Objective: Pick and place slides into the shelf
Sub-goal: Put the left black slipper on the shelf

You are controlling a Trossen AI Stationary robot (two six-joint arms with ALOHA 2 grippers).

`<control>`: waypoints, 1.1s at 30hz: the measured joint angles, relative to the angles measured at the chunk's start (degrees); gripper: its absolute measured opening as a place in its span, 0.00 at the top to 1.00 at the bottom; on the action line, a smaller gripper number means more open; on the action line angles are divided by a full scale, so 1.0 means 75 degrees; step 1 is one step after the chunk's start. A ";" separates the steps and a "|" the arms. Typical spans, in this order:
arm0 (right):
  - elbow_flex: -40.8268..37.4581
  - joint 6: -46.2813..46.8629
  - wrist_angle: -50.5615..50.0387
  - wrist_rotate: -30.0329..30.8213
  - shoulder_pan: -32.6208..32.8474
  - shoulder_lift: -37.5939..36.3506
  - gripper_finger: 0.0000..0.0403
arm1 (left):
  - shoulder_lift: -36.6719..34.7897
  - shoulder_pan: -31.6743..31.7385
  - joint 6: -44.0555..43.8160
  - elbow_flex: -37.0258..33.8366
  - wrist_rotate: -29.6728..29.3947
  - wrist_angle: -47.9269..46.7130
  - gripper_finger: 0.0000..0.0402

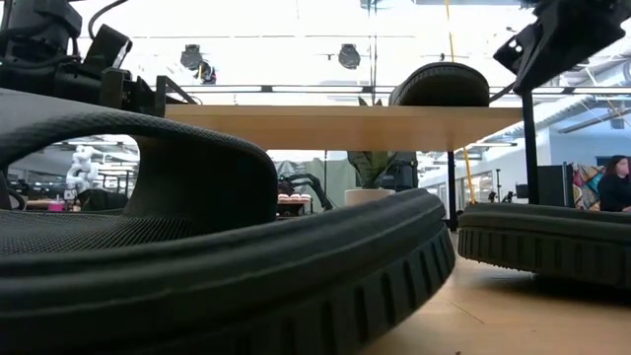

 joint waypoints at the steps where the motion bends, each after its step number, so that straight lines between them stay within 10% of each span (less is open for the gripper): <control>1: 0.0000 -0.0041 0.0038 0.0001 0.0026 -0.0072 1.00 | 0.0000 0.0001 0.0019 0.0000 -0.0001 0.0048 0.92; 24: -0.0440 -0.2134 0.0352 0.1426 0.0153 -0.4043 1.00 | -0.1643 -0.0730 0.1413 0.0020 0.0032 -0.0331 0.92; 33: -0.1929 -0.2622 0.2099 0.1008 -0.0256 -0.5212 1.00 | -0.2159 -0.0508 0.1369 0.0644 0.2231 -0.1585 0.99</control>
